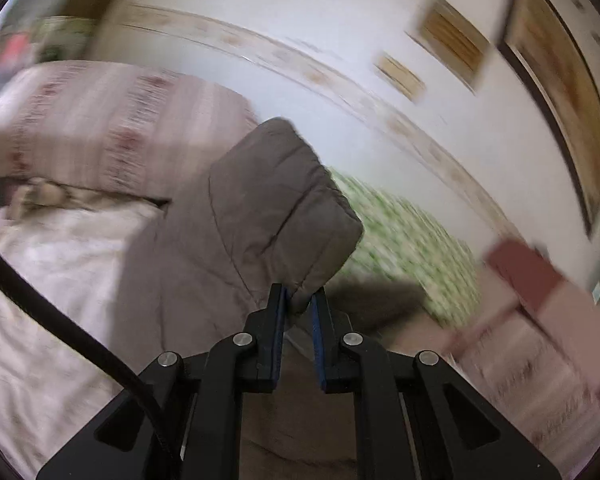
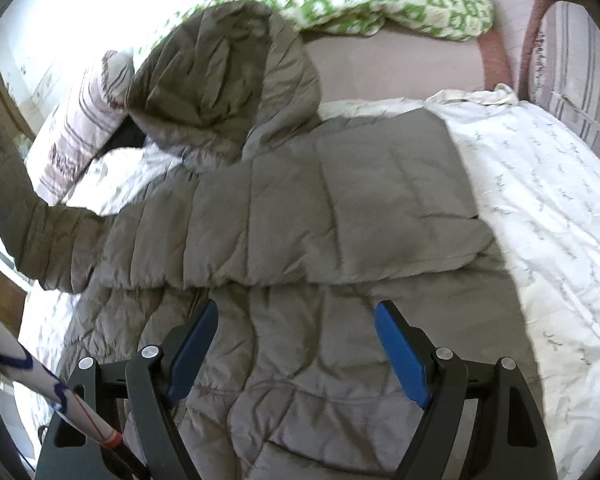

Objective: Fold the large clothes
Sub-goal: 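Fold the sleeve across the chest with the left gripper and release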

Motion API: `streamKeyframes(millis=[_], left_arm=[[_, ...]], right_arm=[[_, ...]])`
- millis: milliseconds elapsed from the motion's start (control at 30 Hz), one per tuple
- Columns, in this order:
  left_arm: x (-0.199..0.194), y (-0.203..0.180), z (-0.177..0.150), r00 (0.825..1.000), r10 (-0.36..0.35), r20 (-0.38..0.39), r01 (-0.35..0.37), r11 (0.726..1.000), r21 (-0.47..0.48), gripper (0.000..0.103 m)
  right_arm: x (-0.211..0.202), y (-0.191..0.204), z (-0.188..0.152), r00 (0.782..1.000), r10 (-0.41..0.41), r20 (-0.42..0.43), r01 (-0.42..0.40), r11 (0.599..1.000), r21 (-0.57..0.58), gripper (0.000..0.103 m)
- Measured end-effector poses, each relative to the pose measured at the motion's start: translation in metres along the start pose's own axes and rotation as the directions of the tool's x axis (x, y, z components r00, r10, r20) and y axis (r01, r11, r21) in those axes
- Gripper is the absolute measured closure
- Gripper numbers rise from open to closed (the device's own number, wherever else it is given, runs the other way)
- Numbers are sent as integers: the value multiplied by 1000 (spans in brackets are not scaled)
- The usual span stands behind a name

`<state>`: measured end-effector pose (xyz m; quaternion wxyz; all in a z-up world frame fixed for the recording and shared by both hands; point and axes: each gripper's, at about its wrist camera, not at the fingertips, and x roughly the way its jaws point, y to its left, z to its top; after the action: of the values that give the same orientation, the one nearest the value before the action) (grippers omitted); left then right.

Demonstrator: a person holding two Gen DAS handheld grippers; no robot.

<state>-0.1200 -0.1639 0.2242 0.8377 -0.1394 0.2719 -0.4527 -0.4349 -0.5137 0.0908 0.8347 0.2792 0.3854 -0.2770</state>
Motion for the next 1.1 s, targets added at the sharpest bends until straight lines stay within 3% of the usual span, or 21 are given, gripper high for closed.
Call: streamKeyframes(millis=[133, 233, 333, 467, 533, 567, 600, 633, 733, 800, 833, 867, 967, 1100], left_arm=[[46, -65, -57, 990, -29, -138, 47, 991, 127, 91], [83, -94, -106, 962, -17, -271, 69, 980, 185, 91], [117, -107, -157, 922, 26, -387, 74, 968, 242, 91], [159, -104, -219, 826, 142, -545, 35, 953, 302, 85], [161, -102, -227, 801, 159, -577, 31, 952, 306, 72], [158, -107, -227, 787, 147, -599, 50, 952, 300, 57], [152, -111, -226, 784, 146, -603, 57, 951, 304, 47], [143, -115, -222, 792, 145, -593, 59, 948, 312, 46], [96, -124, -196, 845, 101, -524, 87, 943, 322, 44], [59, -115, -176, 898, 121, -423, 28, 944, 330, 29], [44, -107, -166, 921, 164, -352, -40, 942, 334, 25], [30, -95, -156, 931, 242, -272, -144, 931, 334, 21], [18, -57, -128, 911, 386, -144, -333, 895, 297, 21], [30, 17, -112, 895, 415, -162, -397, 908, 135, 21]], right_arm=[[-9, -13, 8, 1000, -3, 25, 2, 999, 34, 18], [-16, -26, 16, 999, -4, 44, 1, 998, 67, 18], [-23, -40, 21, 998, 2, 62, -8, 995, 100, 18], [-27, -47, 26, 997, 13, 70, -22, 992, 125, 18], [-27, -47, 28, 997, 28, 67, -36, 991, 129, 18], [-27, -46, 28, 997, 39, 66, -47, 990, 132, 18], [-26, -47, 30, 996, 59, 66, -67, 988, 141, 18], [-26, -47, 30, 995, 75, 66, -84, 985, 149, 18], [-22, -43, 30, 986, 157, 61, -166, 968, 187, 18], [-14, -37, 29, 976, 212, 51, -218, 954, 203, 18], [-7, -31, 29, 967, 251, 37, -253, 943, 215, 18], [2, -26, 28, 957, 290, 26, -288, 929, 234, 19], [29, -7, 25, 921, 389, -5, -372, 885, 279, 29], [61, 8, 22, 906, 421, -35, -388, 863, 323, 41]])
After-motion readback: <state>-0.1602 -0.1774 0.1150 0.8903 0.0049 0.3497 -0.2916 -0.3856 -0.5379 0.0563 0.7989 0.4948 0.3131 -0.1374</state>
